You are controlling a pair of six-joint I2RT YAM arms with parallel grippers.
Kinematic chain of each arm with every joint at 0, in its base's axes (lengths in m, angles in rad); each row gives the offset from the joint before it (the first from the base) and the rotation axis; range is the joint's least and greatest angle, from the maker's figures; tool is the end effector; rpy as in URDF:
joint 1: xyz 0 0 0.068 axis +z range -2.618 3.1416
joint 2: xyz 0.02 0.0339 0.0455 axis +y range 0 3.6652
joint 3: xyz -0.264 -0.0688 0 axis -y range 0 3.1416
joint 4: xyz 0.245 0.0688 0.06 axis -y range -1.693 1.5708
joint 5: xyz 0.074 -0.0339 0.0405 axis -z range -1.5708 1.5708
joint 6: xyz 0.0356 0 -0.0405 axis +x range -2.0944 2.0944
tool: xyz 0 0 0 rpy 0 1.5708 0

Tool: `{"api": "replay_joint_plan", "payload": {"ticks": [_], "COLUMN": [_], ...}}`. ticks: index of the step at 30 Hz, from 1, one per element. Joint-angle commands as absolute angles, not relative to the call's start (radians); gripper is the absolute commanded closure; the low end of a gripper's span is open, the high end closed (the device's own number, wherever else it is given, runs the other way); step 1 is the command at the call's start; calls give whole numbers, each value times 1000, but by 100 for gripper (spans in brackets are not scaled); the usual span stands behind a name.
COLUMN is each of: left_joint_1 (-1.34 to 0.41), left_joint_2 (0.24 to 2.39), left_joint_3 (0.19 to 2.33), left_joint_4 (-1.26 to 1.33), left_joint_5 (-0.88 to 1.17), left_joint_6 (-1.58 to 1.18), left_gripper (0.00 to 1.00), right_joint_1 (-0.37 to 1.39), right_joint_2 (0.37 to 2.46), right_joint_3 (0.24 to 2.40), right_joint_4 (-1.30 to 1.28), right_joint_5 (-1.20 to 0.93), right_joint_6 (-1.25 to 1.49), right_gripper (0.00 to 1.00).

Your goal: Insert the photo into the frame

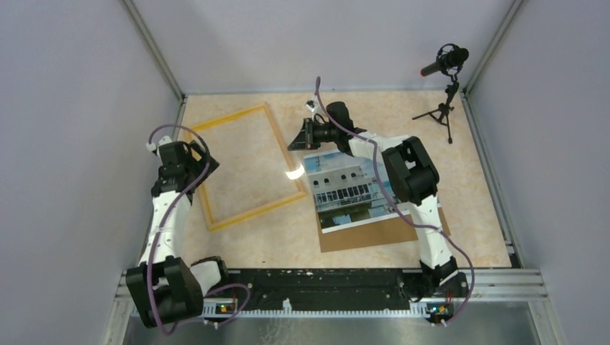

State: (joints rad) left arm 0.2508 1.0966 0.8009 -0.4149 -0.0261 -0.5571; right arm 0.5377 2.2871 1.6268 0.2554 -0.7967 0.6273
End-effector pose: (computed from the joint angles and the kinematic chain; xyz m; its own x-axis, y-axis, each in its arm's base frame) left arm 0.2268 0.0591 0.2629 -0.3950 -0.6468 -0.6524 -0.5609 0.7322 -0.3863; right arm 0.4289 0.2854 0.1708 -0.8154 -0.0085 -0.5788 -0.5483 0.3320 0.7676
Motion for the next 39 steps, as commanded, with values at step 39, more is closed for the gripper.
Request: {"api": "replay_joint_plan", "payload": {"ticks": [39], "left_joint_1": [14], "left_joint_2": [1129], "left_joint_3": [959], "left_joint_4": [-196], "left_joint_5": [-132], "left_joint_6": [-453], "left_gripper": [1], "right_joint_1": [582], "right_joint_2": [2475], "right_joint_3": [1781], "right_joint_4": [791], "right_joint_5": [-669], "right_joint_6": [1138], "right_gripper": [100]}}
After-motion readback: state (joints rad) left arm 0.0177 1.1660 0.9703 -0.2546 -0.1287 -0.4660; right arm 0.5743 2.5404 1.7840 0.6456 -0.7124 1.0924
